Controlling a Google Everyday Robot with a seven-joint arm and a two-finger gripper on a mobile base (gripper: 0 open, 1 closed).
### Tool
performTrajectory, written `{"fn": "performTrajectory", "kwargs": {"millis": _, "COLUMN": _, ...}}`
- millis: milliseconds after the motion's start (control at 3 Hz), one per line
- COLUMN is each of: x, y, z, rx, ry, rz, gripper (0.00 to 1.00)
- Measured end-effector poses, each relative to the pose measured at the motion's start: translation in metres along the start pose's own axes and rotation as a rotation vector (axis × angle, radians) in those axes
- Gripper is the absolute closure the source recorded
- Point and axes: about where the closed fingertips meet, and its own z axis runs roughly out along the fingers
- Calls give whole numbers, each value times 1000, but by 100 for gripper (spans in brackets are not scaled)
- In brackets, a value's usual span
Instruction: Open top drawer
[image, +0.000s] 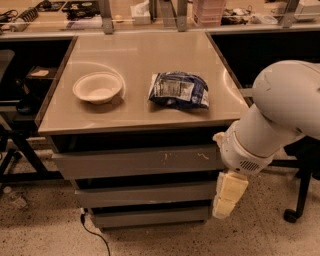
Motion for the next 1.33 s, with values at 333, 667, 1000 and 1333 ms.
{"fn": "performTrajectory", "kwargs": {"millis": 333, "x": -6, "y": -1, "z": 10, "rx": 10, "ry": -11, "rz": -7, "gripper": 0}}
{"fn": "performTrajectory", "kwargs": {"millis": 667, "x": -21, "y": -11, "z": 41, "rx": 25, "ry": -21, "rz": 0, "gripper": 0}}
{"fn": "performTrajectory", "kwargs": {"millis": 1000, "x": -34, "y": -21, "z": 71, "rx": 30, "ry": -34, "rz": 19, "gripper": 0}}
{"fn": "performTrajectory", "kwargs": {"millis": 1333, "x": -40, "y": -26, "z": 87, "rx": 31, "ry": -43, "rz": 33, "gripper": 0}}
